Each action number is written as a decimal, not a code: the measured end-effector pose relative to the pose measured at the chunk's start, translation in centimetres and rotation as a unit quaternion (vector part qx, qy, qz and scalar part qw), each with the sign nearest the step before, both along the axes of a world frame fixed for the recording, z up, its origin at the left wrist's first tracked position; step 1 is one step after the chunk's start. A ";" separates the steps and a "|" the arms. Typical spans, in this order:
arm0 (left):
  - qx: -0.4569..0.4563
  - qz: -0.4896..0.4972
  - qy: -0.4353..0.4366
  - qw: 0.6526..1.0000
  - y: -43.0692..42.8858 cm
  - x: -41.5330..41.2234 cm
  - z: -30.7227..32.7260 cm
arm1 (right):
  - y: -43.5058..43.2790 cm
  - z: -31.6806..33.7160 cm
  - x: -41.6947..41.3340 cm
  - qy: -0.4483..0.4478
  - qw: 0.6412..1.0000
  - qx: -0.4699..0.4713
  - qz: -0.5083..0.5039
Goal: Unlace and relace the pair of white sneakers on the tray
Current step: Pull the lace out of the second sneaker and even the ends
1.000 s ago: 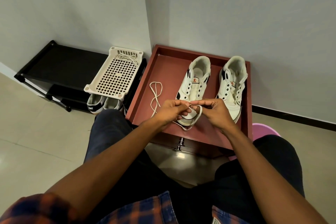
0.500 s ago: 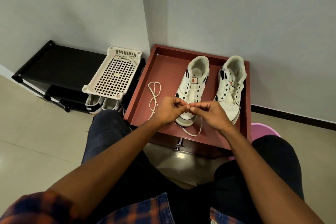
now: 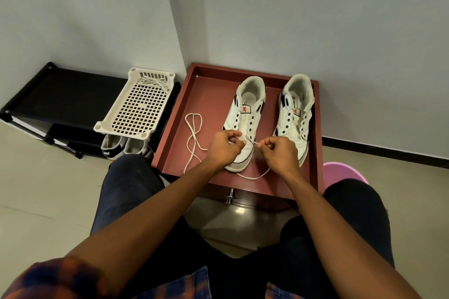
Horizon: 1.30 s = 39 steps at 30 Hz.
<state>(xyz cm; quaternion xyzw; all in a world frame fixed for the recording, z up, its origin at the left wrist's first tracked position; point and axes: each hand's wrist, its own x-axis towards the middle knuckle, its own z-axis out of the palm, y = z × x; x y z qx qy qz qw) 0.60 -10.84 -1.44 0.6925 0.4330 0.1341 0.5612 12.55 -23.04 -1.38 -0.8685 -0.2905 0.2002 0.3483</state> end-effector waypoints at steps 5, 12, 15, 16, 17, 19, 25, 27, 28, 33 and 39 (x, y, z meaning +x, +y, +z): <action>0.050 -0.001 0.044 0.998 0.0 1.8 -0.6 | 0.8 -0.5 0.3 -0.109 0.992 -0.047 0.040; 0.098 0.007 0.046 0.994 0.0 2.0 -1.1 | 1.3 -0.8 0.9 -0.134 0.988 -0.050 0.054; 0.103 0.023 0.052 0.993 -0.4 2.3 -1.5 | 1.3 -1.0 0.9 -0.137 0.988 -0.045 0.050; 0.105 0.028 0.056 0.993 -0.5 2.5 -1.6 | 1.2 -1.0 0.9 -0.136 0.989 -0.037 0.049; 0.105 0.032 0.061 0.992 -0.6 2.6 -1.6 | 1.1 -1.0 0.9 -0.137 0.989 -0.029 0.050; 0.099 0.034 0.069 0.992 -0.8 2.8 -1.7 | 1.0 -0.9 0.8 -0.143 0.988 -0.020 0.057; 0.086 0.051 0.058 0.993 -1.0 2.9 -2.0 | 1.3 -0.6 0.5 -0.156 0.985 -0.023 0.071; 0.087 0.053 0.054 0.993 -1.1 2.8 -2.0 | 1.3 -0.7 0.2 -0.171 0.982 -0.022 0.073; 0.089 0.053 0.052 0.993 -1.1 2.9 -2.1 | 1.3 -0.7 0.2 -0.179 0.981 -0.025 0.075; 0.102 0.043 0.024 0.994 -1.2 2.4 -2.3 | 1.7 -1.0 0.7 -0.097 0.993 0.014 0.069; 0.038 0.001 -0.024 0.999 0.0 1.7 -1.6 | 2.0 -1.7 1.2 0.073 0.994 0.072 0.029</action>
